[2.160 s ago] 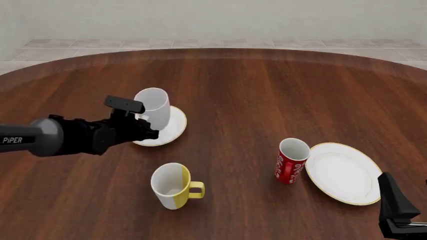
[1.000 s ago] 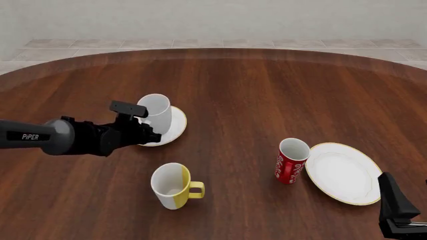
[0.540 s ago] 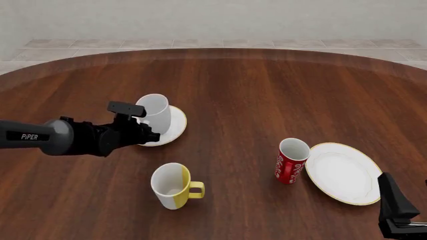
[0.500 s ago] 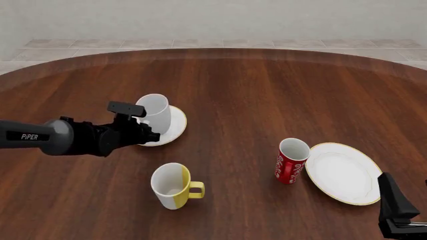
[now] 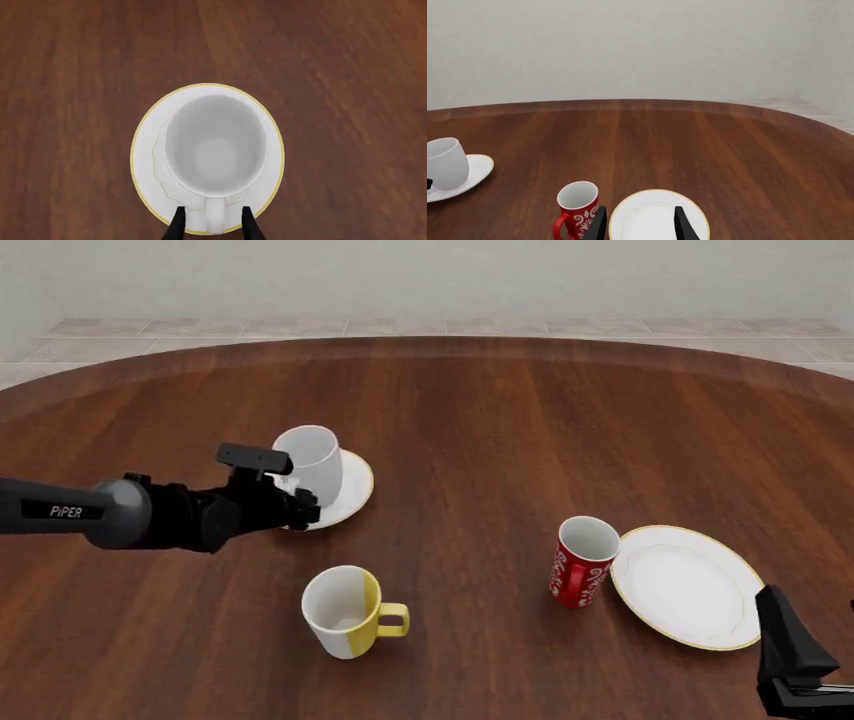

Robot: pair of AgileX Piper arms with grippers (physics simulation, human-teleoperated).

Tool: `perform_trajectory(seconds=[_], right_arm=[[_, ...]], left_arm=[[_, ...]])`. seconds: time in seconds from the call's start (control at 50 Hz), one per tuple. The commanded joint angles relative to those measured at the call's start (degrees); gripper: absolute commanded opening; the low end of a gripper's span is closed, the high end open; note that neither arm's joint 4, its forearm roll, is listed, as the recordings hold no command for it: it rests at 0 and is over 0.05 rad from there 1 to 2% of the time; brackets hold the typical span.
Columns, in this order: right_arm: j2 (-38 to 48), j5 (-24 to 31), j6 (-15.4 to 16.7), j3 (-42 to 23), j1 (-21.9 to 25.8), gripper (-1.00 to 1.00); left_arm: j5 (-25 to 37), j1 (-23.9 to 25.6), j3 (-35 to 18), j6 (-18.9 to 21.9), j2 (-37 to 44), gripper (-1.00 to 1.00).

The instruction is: Put the white mug on the left plate.

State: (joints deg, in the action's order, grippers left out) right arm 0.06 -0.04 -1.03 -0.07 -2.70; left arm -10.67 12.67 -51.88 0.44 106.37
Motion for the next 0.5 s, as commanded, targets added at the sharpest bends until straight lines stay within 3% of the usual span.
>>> perform_trajectory(seconds=[0.02, 0.5], right_arm=[[-0.01, 0.02, 0.07, 0.0, 0.03, 1.0], [-0.02, -0.06, 0.08, 0.0, 0.0, 1.0]], left_arm=[[-0.06, -0.37, 0.51, 0.8, 1.52, 1.0], [-0.92, -0.38, 1.67, 3.49, -0.68, 1.0]])
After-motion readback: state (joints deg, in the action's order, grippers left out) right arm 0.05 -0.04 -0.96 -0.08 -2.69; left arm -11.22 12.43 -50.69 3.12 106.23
